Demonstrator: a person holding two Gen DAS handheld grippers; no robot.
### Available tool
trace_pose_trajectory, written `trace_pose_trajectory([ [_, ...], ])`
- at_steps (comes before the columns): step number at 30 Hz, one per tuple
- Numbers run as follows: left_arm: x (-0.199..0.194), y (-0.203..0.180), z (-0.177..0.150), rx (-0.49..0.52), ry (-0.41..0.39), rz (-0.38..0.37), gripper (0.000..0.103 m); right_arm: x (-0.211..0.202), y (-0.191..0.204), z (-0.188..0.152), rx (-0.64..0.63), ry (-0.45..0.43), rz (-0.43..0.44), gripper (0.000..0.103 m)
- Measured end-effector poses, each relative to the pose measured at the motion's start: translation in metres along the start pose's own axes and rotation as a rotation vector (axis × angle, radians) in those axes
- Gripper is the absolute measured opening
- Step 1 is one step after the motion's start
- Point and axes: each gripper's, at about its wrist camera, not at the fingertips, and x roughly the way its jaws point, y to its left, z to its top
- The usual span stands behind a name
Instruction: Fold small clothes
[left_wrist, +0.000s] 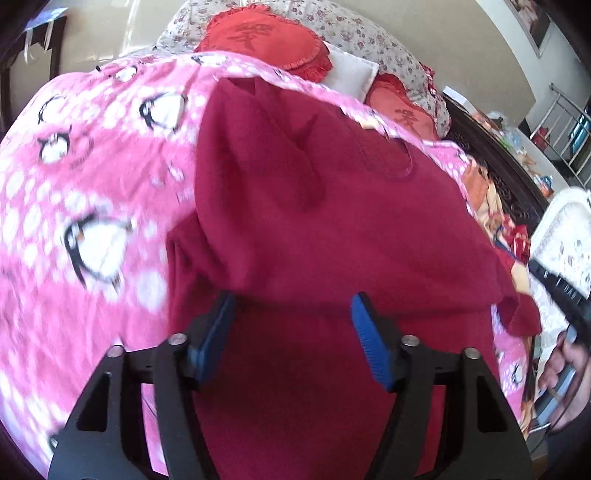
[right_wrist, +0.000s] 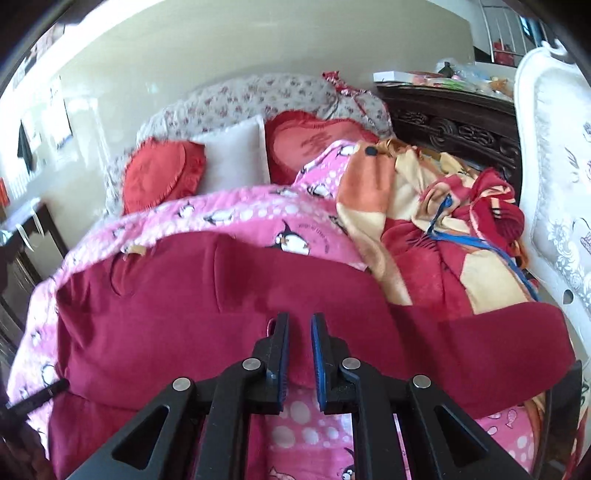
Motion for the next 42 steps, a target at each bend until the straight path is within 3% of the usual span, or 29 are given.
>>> trace_pose_trajectory([
  [2,-0.002,-0.002,-0.015,0.039,-0.054,0.013,0.068,0.005,0.017,-0.010,-0.058,0.060,0.133,0.011],
  [4,-0.003,-0.001,-0.014,0.035,-0.056,0.006,0.069,0.021,0.040,-0.024,-0.138,0.130,0.218,0.011],
  [8,0.000,0.002,-0.013,0.025,-0.049,-0.005,0.069,0.068,0.045,-0.043,-0.079,0.299,0.197,0.011],
  [11,-0.001,0.001,-0.013,0.030,-0.050,-0.002,0.069,0.049,0.037,-0.033,-0.032,0.267,0.191,0.011],
  [14,-0.001,0.001,-0.014,0.025,-0.051,-0.009,0.069,0.000,0.009,-0.028,0.015,0.146,0.151,0.012],
  [15,-0.002,0.002,-0.014,0.021,-0.053,-0.014,0.069,-0.015,-0.007,-0.029,0.028,0.110,0.112,0.022],
  [16,-0.002,0.003,-0.015,0.016,-0.055,-0.020,0.069,-0.033,-0.033,-0.034,0.054,0.066,0.050,0.038],
  [17,-0.003,0.004,-0.015,0.011,-0.056,-0.026,0.069,-0.047,-0.054,-0.040,0.087,0.030,0.013,0.044],
  [21,-0.004,0.008,-0.015,-0.005,-0.060,-0.046,0.069,-0.086,-0.141,-0.057,0.237,-0.052,-0.089,0.048],
  [24,-0.004,0.009,-0.015,-0.005,-0.060,-0.048,0.070,-0.097,-0.189,-0.060,0.258,-0.047,-0.184,0.048],
  [28,-0.005,0.010,-0.016,-0.010,-0.062,-0.054,0.070,-0.092,-0.231,-0.061,0.357,-0.013,-0.178,0.048],
  [34,-0.005,0.009,-0.016,-0.001,-0.059,-0.042,0.070,-0.066,-0.239,-0.044,0.284,0.024,-0.126,0.047],
  [42,-0.002,0.006,-0.014,0.008,-0.055,-0.032,0.070,-0.052,-0.262,-0.039,0.306,0.069,-0.152,0.048],
])
